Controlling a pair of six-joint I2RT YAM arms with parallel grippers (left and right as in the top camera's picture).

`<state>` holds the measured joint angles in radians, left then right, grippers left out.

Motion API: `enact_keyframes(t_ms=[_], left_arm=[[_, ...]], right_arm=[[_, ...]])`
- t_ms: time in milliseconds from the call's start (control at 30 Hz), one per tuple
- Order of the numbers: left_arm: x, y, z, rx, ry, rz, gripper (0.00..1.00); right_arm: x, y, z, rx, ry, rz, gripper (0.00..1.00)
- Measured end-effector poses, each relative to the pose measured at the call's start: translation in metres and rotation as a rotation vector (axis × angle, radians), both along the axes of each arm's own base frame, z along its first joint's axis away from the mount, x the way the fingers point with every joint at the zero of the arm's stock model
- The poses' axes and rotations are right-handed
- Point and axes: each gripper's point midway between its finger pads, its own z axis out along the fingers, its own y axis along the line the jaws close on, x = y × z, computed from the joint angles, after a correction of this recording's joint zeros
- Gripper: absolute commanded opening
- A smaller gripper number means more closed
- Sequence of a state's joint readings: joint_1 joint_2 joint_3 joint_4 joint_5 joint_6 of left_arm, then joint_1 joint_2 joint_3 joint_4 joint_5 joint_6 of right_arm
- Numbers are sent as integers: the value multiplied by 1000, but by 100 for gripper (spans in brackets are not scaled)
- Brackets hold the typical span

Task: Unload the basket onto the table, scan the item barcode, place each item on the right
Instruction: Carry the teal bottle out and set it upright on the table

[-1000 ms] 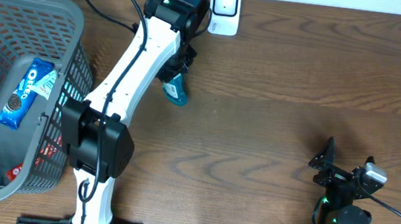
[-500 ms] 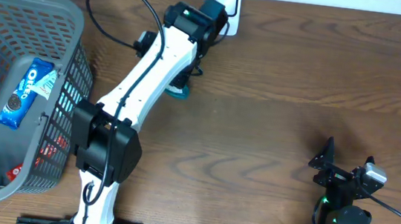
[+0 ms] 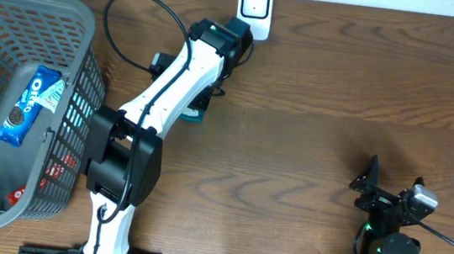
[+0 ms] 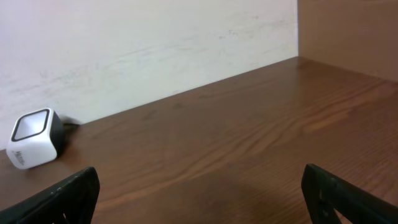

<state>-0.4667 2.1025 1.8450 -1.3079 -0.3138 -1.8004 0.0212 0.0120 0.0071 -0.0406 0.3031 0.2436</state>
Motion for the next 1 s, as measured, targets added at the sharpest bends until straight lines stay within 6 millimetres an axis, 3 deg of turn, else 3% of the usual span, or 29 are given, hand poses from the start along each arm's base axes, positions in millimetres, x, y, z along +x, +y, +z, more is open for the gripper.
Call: enact_keyframes(t_ms=[133, 367, 433, 467, 600, 900, 1000], left_arm=[[-2, 5, -2, 27, 6, 4, 36], [-3, 7, -3, 36, 9, -2, 51], [-3, 7, -3, 41, 22, -22, 76], [-4, 8, -4, 44, 32, -33, 79], [-8, 14, 0, 53, 63, -41, 81], [12, 34, 22, 35, 50, -89, 88], [17, 42, 38, 26, 41, -122, 89]], right_arm=[[0, 0, 0, 0, 0, 0, 99], [0, 0, 0, 0, 0, 0, 99], [0, 0, 0, 0, 0, 0, 99], [0, 0, 0, 0, 0, 0, 99], [0, 0, 0, 0, 0, 0, 99], [0, 0, 0, 0, 0, 0, 99], [0, 0, 0, 0, 0, 0, 99]])
